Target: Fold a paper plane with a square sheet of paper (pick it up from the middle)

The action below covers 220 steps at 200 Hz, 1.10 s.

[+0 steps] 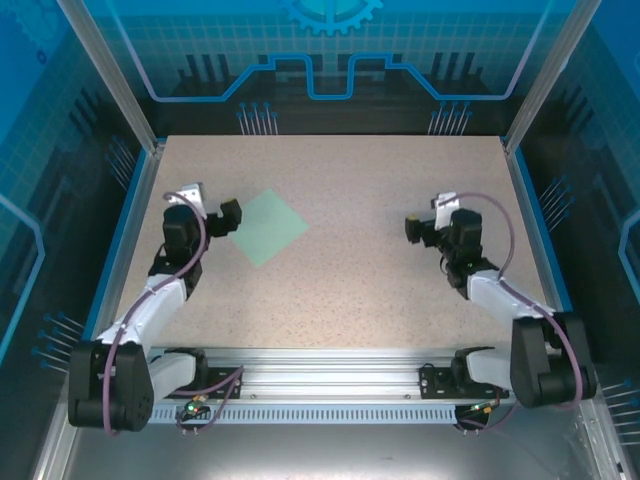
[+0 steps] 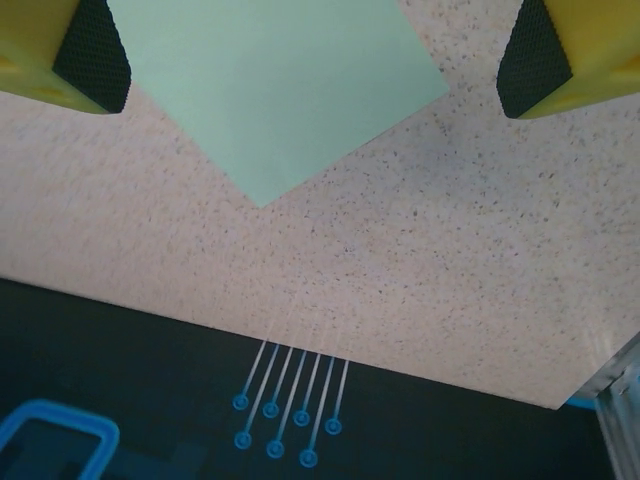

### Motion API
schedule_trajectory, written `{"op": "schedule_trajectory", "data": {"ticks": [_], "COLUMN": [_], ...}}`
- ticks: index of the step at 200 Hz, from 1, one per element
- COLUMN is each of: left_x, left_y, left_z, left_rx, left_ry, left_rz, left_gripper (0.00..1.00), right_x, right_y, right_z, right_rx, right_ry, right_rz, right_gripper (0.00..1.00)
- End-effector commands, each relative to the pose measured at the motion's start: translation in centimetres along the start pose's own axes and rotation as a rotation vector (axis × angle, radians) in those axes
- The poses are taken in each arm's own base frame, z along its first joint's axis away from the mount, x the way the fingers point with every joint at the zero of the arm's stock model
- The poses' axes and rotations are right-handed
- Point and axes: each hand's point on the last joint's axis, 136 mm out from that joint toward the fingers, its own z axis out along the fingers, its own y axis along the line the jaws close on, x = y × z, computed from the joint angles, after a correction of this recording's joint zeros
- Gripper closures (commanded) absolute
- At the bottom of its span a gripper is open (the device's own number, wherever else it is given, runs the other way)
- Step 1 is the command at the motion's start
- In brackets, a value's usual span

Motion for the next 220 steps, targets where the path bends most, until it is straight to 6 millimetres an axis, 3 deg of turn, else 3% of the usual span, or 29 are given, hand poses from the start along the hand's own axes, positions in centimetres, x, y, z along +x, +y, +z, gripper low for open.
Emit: {"op": "schedule_trajectory", "data": {"ticks": [1, 19, 45, 76, 89, 126, 168, 194, 220], "left_x": [2.7, 3.0, 4.0, 7.5, 9.2, 12.5, 14.6, 16.1, 17.9], "left_y": [2.1, -1.1, -5.6, -10.0, -10.8, -11.6, -9.9, -9.2, -9.2], "left_z": [-1.7, -1.2, -0.4, 1.7, 3.0, 6.9, 10.5, 11.1, 10.2], "left_rx": [-0.158, 0.013, 0.240, 0.289, 0.262, 0.184, -0.007, -0.065, -0.057], "left_ry": [0.218, 0.280, 0.375, 0.568, 0.644, 0.758, 0.835, 0.896, 0.957], "left_rz": [-0.218, -0.255, -0.306, -0.172, -0.134, -0.090, -0.067, -0.076, -0.060], "left_gripper": [0.01, 0.02, 0.01, 0.01, 0.01, 0.02, 0.02, 0.02, 0.02], "right_x": [2.8, 2.8, 2.9, 1.8, 1.7, 2.2, 3.4, 4.3, 5.7], "right_y": [-0.2, 1.1, 5.4, 9.1, 10.3, 12.3, 13.0, 13.0, 12.7], "right_z": [-2.4, -3.8, -4.6, -5.8, -6.2, -6.9, -6.8, -6.6, -6.3], "right_rx": [0.039, -0.023, -0.280, -0.500, -0.555, -0.594, -0.583, -0.553, -0.518], "right_ry": [0.278, 0.379, 0.395, 0.371, 0.390, 0.429, 0.468, 0.489, 0.534], "right_rz": [0.160, 0.264, 0.376, 0.451, 0.433, 0.371, 0.356, 0.357, 0.373], "right_gripper": [0.00, 0.01, 0.01, 0.01, 0.00, 0.00, 0.01, 0.01, 0.01]}}
